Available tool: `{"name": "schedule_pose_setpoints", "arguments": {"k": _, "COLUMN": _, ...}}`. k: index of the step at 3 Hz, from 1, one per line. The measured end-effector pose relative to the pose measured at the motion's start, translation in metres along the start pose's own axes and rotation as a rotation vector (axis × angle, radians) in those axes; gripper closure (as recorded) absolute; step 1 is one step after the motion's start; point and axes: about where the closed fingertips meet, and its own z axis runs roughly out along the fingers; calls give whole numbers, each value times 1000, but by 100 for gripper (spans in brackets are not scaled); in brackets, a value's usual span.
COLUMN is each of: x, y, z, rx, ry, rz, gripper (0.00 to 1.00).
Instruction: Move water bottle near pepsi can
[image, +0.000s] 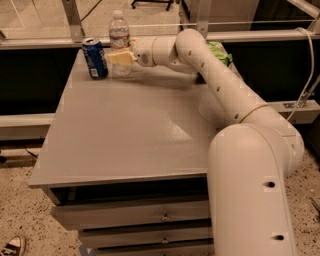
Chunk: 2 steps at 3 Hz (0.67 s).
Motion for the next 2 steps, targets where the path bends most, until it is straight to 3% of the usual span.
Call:
{"name": "schedule_pose_setpoints", "arguments": {"k": 1, "x": 8, "y": 1, "z": 6, "rx": -18, "ry": 14, "rz": 19, "gripper": 0}}
{"name": "schedule_pose_setpoints", "arguments": {"k": 2, "x": 13, "y": 3, "z": 8, "rx": -35, "ry": 21, "rz": 30, "gripper": 0}}
